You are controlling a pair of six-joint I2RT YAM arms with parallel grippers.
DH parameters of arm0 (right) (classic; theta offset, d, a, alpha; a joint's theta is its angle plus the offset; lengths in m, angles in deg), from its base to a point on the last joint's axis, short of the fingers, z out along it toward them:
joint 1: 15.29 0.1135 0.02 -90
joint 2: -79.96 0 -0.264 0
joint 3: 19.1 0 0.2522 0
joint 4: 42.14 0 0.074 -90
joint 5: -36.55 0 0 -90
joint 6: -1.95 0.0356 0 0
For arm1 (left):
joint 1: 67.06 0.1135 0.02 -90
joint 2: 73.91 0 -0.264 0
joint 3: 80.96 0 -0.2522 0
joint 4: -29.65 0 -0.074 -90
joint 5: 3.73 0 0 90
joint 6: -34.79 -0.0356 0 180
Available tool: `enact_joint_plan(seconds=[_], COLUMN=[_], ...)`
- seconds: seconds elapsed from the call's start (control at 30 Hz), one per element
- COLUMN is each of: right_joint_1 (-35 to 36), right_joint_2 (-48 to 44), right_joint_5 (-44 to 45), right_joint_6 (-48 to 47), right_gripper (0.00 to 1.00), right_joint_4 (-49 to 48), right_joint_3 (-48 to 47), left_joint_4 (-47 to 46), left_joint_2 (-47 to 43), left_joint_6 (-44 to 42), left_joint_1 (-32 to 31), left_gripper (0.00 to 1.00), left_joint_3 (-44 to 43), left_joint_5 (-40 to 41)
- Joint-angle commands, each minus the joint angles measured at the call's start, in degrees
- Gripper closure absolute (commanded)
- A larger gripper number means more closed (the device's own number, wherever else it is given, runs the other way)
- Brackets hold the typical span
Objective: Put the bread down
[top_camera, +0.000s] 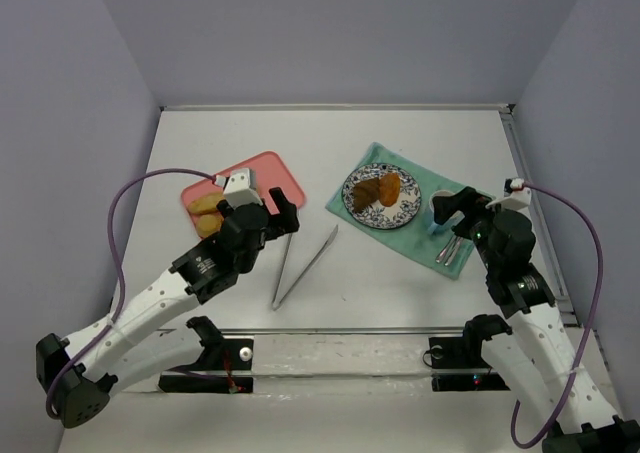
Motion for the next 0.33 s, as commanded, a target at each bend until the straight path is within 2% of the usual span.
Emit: enact_joint_plan(seconds=[0.0, 0.17, 0.3], right_joint_1=[-0.06, -0.06, -0.06], right_joint_2=[-0.76, -1.29, -1.38], right_joint_5=[4.23, 4.84, 5.37], right_joint_6=[1.69, 1.34, 1.07], right_gripper=[0.00, 0.00, 0.00], right_joint_4=[1.10, 1.01, 1.01], right_joint_3=[-1.03, -0.68, -0.68], left_joint_4=[-4.25, -6.10, -8.73], left_joint_2=[-1.97, -1.09, -0.21], left_joint_6=[-0.53, -2.37, -4.74], left_joint_1=[-0.20, 0.07, 0.86], left_gripper=[0.01, 0.01, 0.01], left_joint_3=[-3.31, -4.27, -4.54], left_joint_5=[8.93, 14.82, 13.69])
